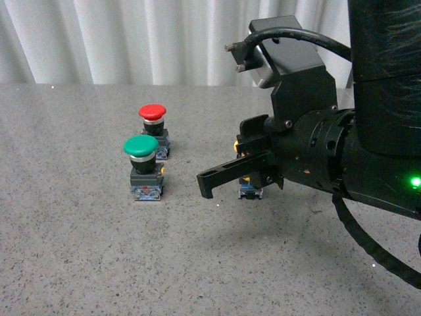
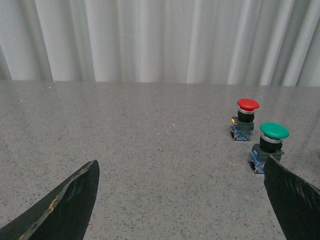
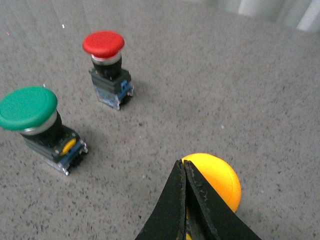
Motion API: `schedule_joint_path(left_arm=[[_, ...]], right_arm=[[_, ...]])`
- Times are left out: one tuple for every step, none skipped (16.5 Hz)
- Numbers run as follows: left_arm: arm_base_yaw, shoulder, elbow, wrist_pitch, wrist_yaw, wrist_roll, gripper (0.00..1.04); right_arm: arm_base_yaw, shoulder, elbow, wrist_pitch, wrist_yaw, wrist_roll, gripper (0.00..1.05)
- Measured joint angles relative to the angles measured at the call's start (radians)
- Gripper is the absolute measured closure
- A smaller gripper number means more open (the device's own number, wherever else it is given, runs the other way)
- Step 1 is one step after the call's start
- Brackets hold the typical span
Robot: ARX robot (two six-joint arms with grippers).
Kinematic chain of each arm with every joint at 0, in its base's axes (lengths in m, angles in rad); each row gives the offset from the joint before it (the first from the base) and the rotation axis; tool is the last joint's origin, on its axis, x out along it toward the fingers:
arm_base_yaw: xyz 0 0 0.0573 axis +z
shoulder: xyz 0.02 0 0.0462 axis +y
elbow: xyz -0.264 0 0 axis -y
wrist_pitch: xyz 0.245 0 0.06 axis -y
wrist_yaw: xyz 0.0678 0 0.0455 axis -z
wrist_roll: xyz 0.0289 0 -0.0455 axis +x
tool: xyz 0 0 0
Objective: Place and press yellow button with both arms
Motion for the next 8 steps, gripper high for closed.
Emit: schedule_joint_path(left_arm=[[0.0,0.0,0.0,0.0,0.0,0.0,0.07],[0.0,0.0,0.0,0.0,0.0,0.0,0.07],[0.0,0.0,0.0,0.0,0.0,0.0,0.07],[0.0,0.0,0.0,0.0,0.0,0.0,0.07],[0.0,0.0,0.0,0.0,0.0,0.0,0.07],[0.0,0.0,0.0,0.0,0.0,0.0,0.07],[0.0,0.0,0.0,0.0,0.0,0.0,0.07],[0.0,0.0,0.0,0.0,0.0,0.0,0.07]], right_arm=[[-0.006,-0.04,-0.026,0.054,0.031,0.028,1.03],[-0.005,-0.054,-0.031,0.069,0.047,0.036,1.03],[-0.003,-0.087,-0.037,0.103,0.05,0.056,1.03],[0.009,-0.132,-0.039,0.122,0.057,0.079,1.03],[0.016,-0.174,-0.043,0.13,0.057,0.097,1.03],[0.029,-0.215,-0.049,0.142,0.054,0.111,1.03],[0.033,-0.256,-0.061,0.145,0.034,0.129,1.03],[0.041,-0.307,-0.081,0.144,0.029,0.143,1.03]])
